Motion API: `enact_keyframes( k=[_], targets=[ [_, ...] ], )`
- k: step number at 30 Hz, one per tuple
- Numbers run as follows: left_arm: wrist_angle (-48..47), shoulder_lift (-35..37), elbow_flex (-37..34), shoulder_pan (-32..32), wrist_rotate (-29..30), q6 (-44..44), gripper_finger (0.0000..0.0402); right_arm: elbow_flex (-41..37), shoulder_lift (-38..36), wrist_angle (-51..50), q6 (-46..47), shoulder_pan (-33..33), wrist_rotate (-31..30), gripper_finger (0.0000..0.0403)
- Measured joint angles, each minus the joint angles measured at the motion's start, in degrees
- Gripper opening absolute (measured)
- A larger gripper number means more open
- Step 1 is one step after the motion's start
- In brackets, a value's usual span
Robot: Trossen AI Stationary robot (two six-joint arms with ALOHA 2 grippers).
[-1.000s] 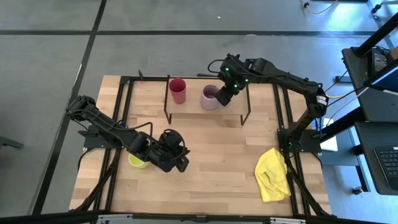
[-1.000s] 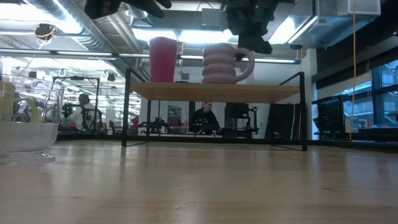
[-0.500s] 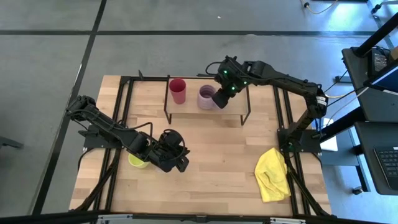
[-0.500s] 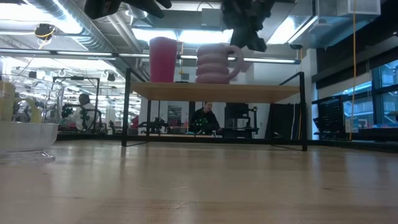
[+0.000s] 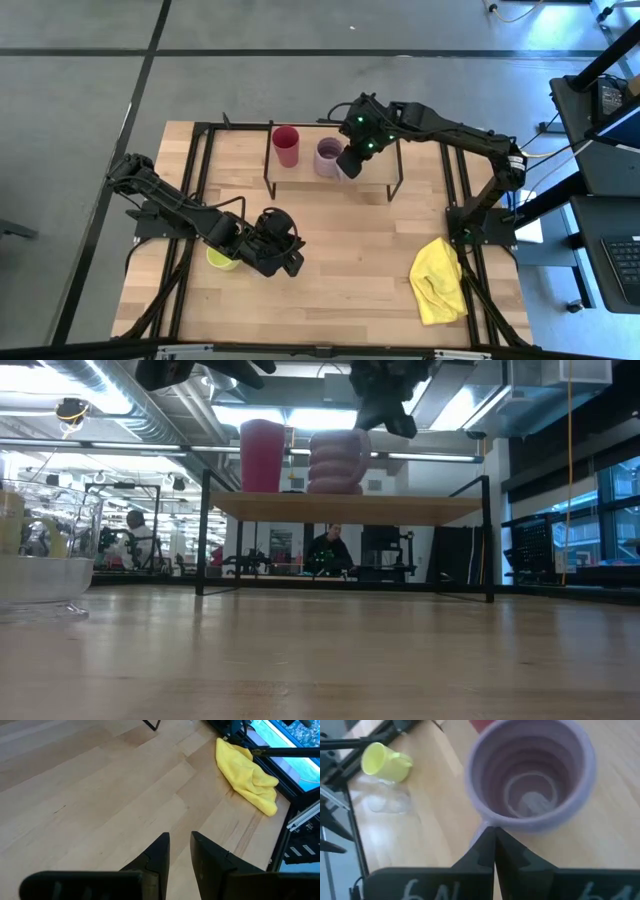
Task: Stack small to large cups/mugs on shelf
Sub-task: Put the violet mug on the shelf
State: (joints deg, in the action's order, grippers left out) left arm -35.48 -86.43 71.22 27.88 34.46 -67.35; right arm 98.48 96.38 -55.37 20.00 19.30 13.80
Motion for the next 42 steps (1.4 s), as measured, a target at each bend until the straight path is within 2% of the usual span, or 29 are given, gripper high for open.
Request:
enact_keyframes(
  k=[17,33,35,39,42],
  targets=[
    [0.02,0.00,0.00,0.02,0.00,-1.22,0.0071,0.13,2.38,4.11,0.58,-0.47,1.70,0.0006],
    [-0.05,0.00,0.00,0.02,0.00,-1.11,0.0071,-0.04,1.49,0.61,-2.42,-0.32,1.71,0.0006],
    [-0.07,0.00,0.00,0.02,0.00,-1.11,0.0071,-0.04,1.26,-1.50,-3.53,-0.13,0.56,0.0006],
    [-0.07,0.00,0.00,0.02,0.00,-1.09,0.0071,-0.04,0.72,-2.72,-4.62,0.38,-5.95,0.0006],
    [-0.04,0.00,0.00,0.02,0.00,-1.13,0.0071,-0.04,0.96,-2.27,-5.04,1.85,-6.12,0.0004]
  ],
)
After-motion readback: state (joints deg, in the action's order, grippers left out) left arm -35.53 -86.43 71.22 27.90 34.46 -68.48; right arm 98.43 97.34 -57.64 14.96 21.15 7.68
